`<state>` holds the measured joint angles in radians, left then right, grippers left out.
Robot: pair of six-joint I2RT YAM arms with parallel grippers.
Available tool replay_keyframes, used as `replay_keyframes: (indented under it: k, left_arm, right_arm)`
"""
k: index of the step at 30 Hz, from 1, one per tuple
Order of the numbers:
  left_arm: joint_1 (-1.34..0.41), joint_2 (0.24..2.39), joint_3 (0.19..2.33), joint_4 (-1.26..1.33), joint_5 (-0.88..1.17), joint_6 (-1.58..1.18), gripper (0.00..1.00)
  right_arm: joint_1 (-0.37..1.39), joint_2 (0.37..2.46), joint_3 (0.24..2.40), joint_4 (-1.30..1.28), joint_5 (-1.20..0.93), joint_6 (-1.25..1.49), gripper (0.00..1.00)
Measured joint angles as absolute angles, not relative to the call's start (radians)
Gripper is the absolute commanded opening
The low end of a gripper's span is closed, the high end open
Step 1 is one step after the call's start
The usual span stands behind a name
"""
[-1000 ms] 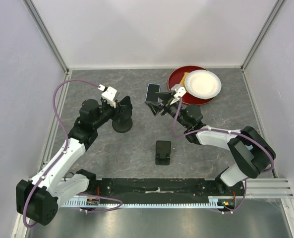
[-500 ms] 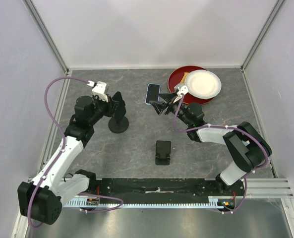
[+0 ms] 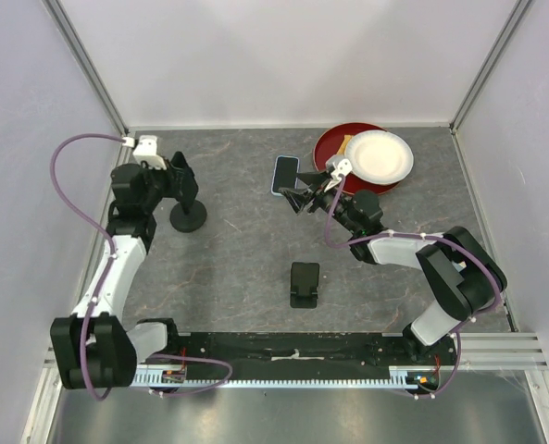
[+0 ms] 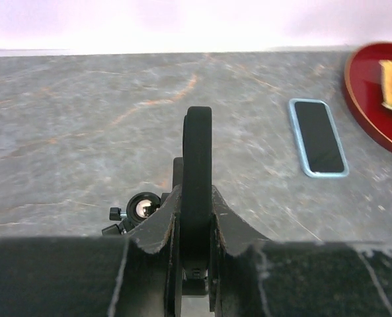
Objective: Place the phone on the phone stand
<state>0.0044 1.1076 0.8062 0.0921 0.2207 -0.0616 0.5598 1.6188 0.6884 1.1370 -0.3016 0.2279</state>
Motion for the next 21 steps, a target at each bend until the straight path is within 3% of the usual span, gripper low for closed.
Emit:
replay_keyframes:
  k: [7,16,21]
  left_arm:
    - [0.194,1.322,0.967,0.163,0.324,-0.050,0.02]
    - [0.318,1.557,1.189,0.266,0.508,-0.004,0.02]
    - [0.348,1.634,1.211,0.310,0.531,0.037,0.02]
  right_arm:
    - [0.560,1.619,0.704,1.119,-0.292,0.194,0.75]
    - [0.560,1.624,0.706,1.116,-0.299,0.187,0.75]
    - [0.560,1.655,0.727,1.119,-0.318,0.190,0.75]
